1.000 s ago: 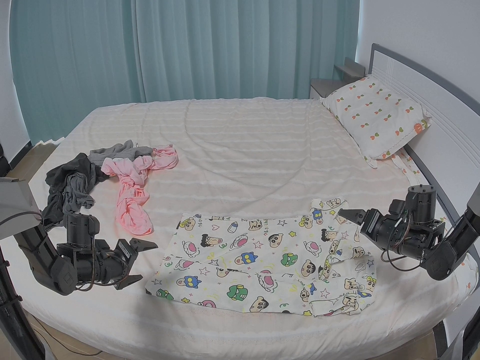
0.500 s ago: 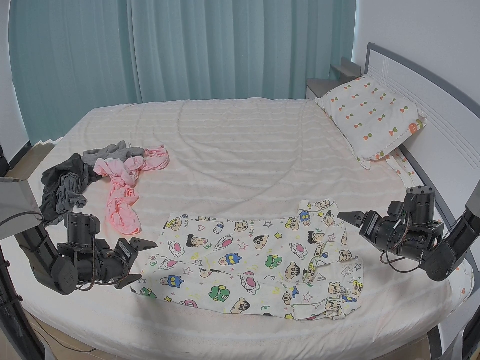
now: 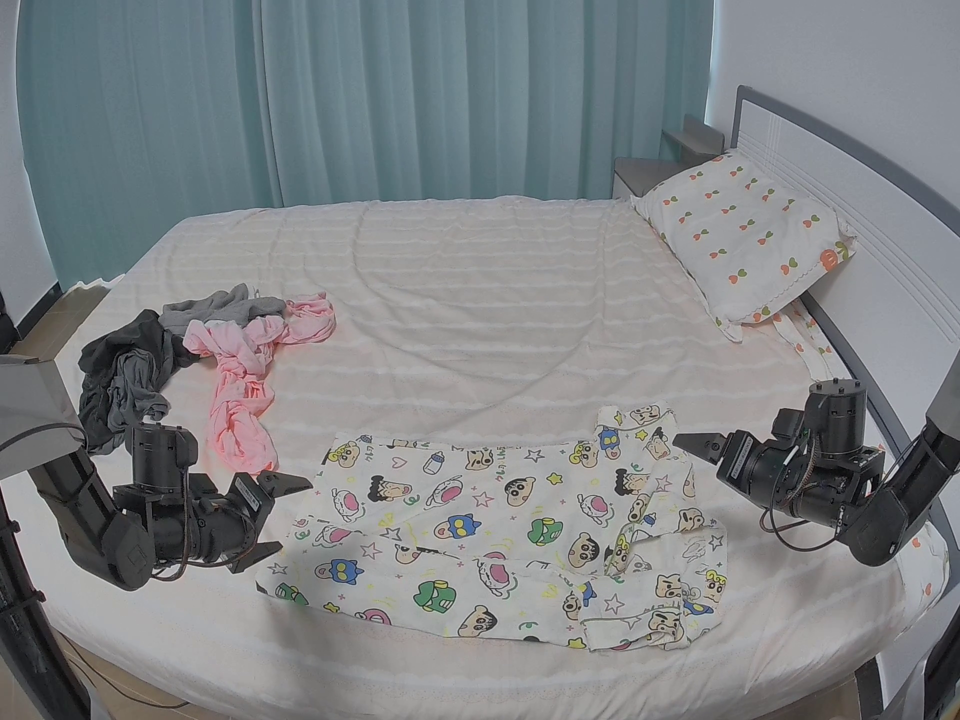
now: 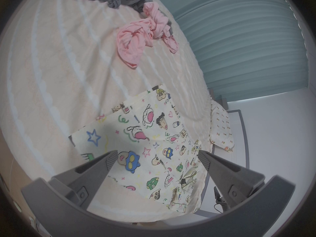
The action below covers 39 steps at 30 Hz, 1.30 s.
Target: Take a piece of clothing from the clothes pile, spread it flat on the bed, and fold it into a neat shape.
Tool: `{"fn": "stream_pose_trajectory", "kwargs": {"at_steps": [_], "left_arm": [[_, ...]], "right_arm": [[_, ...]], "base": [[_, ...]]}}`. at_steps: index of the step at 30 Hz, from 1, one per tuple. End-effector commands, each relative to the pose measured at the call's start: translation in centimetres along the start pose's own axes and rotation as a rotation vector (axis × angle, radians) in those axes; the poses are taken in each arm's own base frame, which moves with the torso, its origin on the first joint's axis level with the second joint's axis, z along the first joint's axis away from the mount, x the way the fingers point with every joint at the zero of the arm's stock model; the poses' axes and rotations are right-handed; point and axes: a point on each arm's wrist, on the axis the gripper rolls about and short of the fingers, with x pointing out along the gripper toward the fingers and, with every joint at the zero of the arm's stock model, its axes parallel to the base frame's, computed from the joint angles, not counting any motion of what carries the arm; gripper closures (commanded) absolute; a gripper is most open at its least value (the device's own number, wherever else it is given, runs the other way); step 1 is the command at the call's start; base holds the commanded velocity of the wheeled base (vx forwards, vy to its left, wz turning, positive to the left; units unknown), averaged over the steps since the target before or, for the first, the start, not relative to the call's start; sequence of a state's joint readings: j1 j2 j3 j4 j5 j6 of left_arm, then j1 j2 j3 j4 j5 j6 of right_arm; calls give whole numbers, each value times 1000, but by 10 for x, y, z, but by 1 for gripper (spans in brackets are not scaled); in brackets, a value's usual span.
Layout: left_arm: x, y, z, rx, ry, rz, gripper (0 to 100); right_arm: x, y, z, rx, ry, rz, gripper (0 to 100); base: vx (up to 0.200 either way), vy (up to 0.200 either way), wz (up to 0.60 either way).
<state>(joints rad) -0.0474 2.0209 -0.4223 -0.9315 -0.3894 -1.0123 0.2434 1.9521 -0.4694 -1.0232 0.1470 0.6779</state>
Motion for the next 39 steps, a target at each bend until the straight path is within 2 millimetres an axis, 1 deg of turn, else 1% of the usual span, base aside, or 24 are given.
{"fn": "stream_pose_trajectory", "kwargs": {"at_steps": [1, 4, 5, 6, 7, 8, 9, 10, 11, 12, 13, 15, 18, 20, 24, 27, 30, 34, 36, 39], "left_arm": [[7, -7, 10, 30, -56, -55, 0], [24, -19, 28, 104, -103, -98, 0], [32, -22, 39, 152, -123, -105, 0], [33, -23, 40, 158, -126, -107, 0], [46, -27, 55, 231, -137, -98, 0], [49, -27, 57, 240, -135, -92, 0], [67, -33, 70, 279, -132, -73, 0], [77, -36, 78, 285, -136, -60, 0], [78, -36, 79, 284, -138, -57, 0], [94, -42, 92, 275, -175, -11, 0], [101, -43, 98, 273, -194, 17, 0], [120, -39, 105, 283, -186, 69, 0], [142, -26, 110, 344, -162, 105, 0], [156, -15, 110, 383, -144, 122, 0], [168, -5, 103, 437, -111, 137, 0], [172, -6, 100, 459, -91, 125, 0], [180, -9, 94, 468, -67, 112, 0], [186, -14, 96, 477, -75, 98, 0], [192, -16, 96, 480, -69, 95, 0], [193, -16, 95, 479, -57, 104, 0]], "right_arm": [[1, 0, -2, 1, 7, 0, 0], [0, 3, -3, -4, 11, 12, 0], [0, 4, -6, -8, 22, 14, 0], [1, 5, -7, -9, 24, 14, 0], [1, 6, -11, -14, 38, 16, 0], [1, 6, -12, -14, 42, 15, 0], [2, 4, -17, -15, 62, 7, 0], [3, 3, -19, -14, 67, 2, 0], [3, 3, -19, -14, 69, 1, 0], [7, 0, -19, -10, 70, -11, 0], [9, -2, -19, -10, 69, -14, 0], [14, -5, -17, -8, 64, -24, 0], [17, -5, -16, -18, 59, -27, 0], [19, -6, -16, -22, 54, -39, 0], [20, -9, -19, -31, 55, -64, 0], [23, -14, -23, -29, 71, -84, 0], [24, -15, -25, -31, 72, -87, 0], [23, -15, -26, -32, 75, -88, 0], [23, -16, -26, -32, 70, -100, 0], [24, -16, -26, -32, 69, -104, 0]], "base": [[0, 0, 0], [0, 0, 0], [0, 0, 0], [0, 0, 0], [0, 0, 0], [0, 0, 0], [0, 0, 0], [0, 0, 0], [0, 0, 0], [0, 0, 0], [0, 0, 0], [0, 0, 0], [0, 0, 0], [0, 0, 0], [0, 0, 0], [0, 0, 0], [0, 0, 0], [0, 0, 0], [0, 0, 0], [0, 0, 0]]}}
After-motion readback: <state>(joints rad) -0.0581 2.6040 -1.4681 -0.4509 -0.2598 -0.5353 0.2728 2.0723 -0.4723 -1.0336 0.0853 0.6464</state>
